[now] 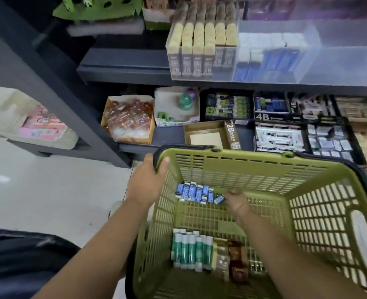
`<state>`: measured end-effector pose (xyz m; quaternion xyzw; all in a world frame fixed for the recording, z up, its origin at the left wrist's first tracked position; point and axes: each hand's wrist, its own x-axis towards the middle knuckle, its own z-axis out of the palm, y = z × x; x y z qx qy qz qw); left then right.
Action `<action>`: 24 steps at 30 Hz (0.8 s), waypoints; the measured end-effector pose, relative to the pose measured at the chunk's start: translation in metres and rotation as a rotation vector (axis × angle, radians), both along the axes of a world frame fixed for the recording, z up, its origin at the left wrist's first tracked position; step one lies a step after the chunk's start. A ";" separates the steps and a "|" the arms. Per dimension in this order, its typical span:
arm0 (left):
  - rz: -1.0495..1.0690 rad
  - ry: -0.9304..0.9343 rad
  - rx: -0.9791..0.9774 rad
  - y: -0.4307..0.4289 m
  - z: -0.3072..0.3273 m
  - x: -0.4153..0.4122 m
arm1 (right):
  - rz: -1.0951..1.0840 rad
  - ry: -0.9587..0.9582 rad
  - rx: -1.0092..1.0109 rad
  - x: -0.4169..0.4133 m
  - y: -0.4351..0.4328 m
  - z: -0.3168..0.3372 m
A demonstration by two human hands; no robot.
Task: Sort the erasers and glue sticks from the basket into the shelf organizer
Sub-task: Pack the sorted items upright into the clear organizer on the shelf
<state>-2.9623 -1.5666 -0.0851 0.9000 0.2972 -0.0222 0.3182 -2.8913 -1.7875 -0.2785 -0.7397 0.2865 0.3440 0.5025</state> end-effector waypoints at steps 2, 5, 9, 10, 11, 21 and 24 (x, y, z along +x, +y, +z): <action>0.010 0.001 0.010 0.000 -0.001 0.001 | -0.106 0.013 0.035 -0.005 0.018 0.007; 0.023 0.008 0.009 0.000 -0.001 0.002 | -0.304 -0.009 0.064 -0.015 0.044 0.054; 0.037 0.024 -0.001 -0.001 -0.001 0.002 | -0.413 0.006 0.055 -0.017 0.057 0.058; 0.037 0.025 0.002 0.000 -0.002 0.002 | -0.417 0.004 0.055 -0.017 0.060 0.058; 0.037 0.027 0.007 0.000 -0.002 0.002 | -0.392 0.020 0.037 -0.017 0.062 0.059; 0.034 0.018 0.017 -0.002 0.000 0.001 | -0.073 0.032 0.052 -0.022 0.079 0.053; 0.034 0.018 0.010 -0.002 0.000 0.001 | -0.038 -0.018 0.049 -0.021 0.080 0.049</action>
